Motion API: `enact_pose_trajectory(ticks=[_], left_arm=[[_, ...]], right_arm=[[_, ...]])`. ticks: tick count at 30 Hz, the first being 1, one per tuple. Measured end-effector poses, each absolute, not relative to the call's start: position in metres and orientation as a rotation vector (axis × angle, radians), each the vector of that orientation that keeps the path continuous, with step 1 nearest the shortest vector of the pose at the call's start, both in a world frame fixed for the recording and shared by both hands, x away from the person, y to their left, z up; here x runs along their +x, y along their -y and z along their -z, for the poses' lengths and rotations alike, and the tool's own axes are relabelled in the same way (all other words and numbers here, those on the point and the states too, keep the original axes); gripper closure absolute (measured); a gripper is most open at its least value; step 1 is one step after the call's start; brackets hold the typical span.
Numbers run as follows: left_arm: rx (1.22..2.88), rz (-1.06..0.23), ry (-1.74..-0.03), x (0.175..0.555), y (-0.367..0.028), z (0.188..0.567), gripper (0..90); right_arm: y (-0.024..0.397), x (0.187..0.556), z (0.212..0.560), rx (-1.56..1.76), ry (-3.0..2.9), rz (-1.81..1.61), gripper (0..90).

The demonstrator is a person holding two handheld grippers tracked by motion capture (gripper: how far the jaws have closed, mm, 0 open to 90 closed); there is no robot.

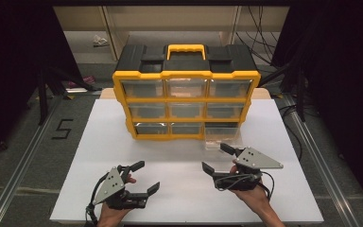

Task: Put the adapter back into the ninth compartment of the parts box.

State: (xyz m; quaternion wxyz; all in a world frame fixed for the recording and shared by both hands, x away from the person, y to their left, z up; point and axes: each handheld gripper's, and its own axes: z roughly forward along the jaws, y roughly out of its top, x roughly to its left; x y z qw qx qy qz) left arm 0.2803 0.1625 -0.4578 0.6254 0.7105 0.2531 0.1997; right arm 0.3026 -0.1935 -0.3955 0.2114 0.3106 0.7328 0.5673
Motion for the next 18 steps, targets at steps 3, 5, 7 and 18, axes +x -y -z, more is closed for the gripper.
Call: enact_pose_trajectory(ticks=[3,5,7,18], left_arm=[[1.630,-0.458,-0.580,0.280,-0.162,0.458,16.6],[1.631,-0.458,-0.580,0.280,-0.162,0.458,16.7],[1.630,-0.457,-0.580,0.280,-0.162,0.458,16.7],[1.636,-0.450,-0.577,0.280,-0.162,0.458,16.6]], right_arm=[[0.195,0.301,0.398,0.870,-2.031,-1.580,15.1],[0.197,0.300,0.399,0.869,-2.028,-1.580,15.1],[0.198,0.299,0.400,0.872,-2.025,-1.584,15.1],[0.205,0.294,0.406,0.877,-2.006,-1.587,14.7]])
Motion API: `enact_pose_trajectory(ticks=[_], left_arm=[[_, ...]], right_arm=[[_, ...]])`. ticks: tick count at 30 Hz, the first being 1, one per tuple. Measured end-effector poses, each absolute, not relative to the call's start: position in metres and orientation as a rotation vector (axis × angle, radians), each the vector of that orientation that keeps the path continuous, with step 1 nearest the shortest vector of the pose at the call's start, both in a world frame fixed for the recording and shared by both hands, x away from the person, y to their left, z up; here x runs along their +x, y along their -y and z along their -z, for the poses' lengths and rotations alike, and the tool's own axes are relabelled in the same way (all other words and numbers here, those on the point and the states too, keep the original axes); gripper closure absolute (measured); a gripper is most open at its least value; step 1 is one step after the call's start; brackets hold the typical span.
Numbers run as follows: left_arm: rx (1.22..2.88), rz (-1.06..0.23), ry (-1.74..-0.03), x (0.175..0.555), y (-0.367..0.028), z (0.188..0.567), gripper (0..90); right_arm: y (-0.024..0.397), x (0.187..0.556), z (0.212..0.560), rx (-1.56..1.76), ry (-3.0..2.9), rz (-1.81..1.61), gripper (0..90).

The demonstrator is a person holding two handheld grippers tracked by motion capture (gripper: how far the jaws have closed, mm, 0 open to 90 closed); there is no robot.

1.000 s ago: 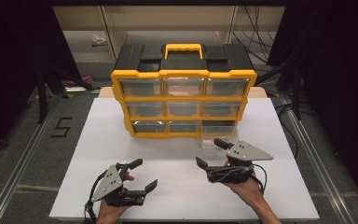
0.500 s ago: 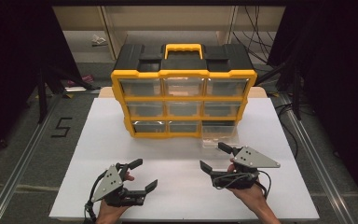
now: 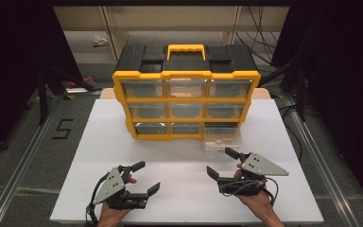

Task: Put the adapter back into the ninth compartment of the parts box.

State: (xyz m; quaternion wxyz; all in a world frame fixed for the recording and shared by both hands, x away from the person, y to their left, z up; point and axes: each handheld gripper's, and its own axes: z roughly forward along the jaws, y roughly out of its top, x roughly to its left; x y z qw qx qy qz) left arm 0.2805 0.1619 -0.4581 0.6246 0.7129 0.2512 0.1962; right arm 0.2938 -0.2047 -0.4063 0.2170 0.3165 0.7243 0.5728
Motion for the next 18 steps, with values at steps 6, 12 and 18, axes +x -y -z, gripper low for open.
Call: enact_pose_trajectory(ticks=[6,12,18], left_arm=[[1.638,-0.451,-0.577,0.280,-0.162,0.458,16.7],[1.646,-0.441,-0.574,0.281,-0.161,0.459,16.6],[1.650,-0.436,-0.570,0.281,-0.161,0.459,16.5]], right_arm=[[0.207,0.292,0.410,0.880,-2.007,-1.584,14.7],[0.209,0.289,0.414,0.881,-2.000,-1.586,14.8],[0.210,0.286,0.417,0.875,-1.999,-1.585,14.9]])
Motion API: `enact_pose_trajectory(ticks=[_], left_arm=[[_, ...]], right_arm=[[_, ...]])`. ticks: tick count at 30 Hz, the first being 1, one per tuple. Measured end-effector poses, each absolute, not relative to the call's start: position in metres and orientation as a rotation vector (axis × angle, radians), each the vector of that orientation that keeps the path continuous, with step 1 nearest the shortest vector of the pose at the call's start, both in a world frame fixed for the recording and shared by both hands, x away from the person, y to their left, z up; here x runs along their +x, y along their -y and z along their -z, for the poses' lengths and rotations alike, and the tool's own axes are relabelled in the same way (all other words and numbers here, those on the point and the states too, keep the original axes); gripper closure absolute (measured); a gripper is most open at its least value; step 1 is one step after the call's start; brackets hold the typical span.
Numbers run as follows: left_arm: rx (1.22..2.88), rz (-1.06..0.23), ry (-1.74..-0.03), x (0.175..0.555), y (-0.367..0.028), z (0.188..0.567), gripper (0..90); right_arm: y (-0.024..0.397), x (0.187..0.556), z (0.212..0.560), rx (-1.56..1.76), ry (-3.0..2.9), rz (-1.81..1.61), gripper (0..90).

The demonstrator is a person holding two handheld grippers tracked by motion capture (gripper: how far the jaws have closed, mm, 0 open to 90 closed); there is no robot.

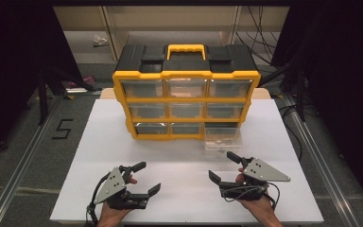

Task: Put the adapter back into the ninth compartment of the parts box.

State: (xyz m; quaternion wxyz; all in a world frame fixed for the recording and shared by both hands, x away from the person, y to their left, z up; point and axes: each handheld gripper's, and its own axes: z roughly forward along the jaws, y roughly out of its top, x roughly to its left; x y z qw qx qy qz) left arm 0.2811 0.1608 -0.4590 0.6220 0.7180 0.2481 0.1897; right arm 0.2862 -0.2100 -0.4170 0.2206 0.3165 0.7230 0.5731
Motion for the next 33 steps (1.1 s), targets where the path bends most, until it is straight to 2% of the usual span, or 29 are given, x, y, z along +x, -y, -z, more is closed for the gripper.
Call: enact_pose_trajectory(ticks=[33], left_arm=[[1.642,-0.419,-0.565,0.279,-0.162,0.460,16.2]], right_arm=[[0.226,0.267,0.432,0.882,-1.987,-1.570,15.0]])
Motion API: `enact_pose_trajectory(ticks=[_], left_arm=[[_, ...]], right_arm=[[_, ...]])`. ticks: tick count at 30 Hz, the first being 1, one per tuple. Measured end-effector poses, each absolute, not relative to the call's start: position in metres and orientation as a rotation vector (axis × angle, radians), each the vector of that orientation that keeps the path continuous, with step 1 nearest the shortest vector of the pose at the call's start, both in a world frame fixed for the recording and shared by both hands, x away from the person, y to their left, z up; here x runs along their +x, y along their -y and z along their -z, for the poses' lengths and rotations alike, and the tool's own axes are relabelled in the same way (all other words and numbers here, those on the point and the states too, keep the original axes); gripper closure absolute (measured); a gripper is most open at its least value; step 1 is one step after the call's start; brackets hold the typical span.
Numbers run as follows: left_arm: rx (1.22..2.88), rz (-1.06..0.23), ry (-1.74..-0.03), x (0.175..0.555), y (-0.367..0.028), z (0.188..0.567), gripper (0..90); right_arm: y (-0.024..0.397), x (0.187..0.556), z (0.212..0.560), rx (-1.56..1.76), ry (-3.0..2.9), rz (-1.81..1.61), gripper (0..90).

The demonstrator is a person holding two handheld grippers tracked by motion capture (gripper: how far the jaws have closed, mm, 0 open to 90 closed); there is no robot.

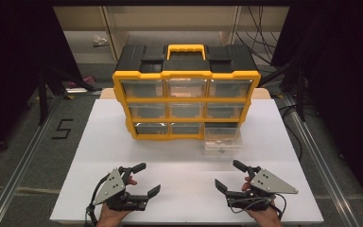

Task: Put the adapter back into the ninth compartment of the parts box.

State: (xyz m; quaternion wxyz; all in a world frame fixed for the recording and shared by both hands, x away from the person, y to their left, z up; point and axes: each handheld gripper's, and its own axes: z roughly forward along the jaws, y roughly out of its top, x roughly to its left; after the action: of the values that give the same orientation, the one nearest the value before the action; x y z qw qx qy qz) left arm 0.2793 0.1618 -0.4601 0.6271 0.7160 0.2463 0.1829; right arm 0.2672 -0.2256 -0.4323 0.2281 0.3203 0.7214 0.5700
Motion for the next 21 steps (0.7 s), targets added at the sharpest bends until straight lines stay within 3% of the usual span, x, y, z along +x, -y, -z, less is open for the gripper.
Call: enact_pose_trajectory(ticks=[21], left_arm=[[1.646,-0.422,-0.564,0.2805,-0.1605,0.4604,16.2]], right_arm=[[0.2279,0.2674,0.4352,0.890,-1.987,-1.563,14.9]])
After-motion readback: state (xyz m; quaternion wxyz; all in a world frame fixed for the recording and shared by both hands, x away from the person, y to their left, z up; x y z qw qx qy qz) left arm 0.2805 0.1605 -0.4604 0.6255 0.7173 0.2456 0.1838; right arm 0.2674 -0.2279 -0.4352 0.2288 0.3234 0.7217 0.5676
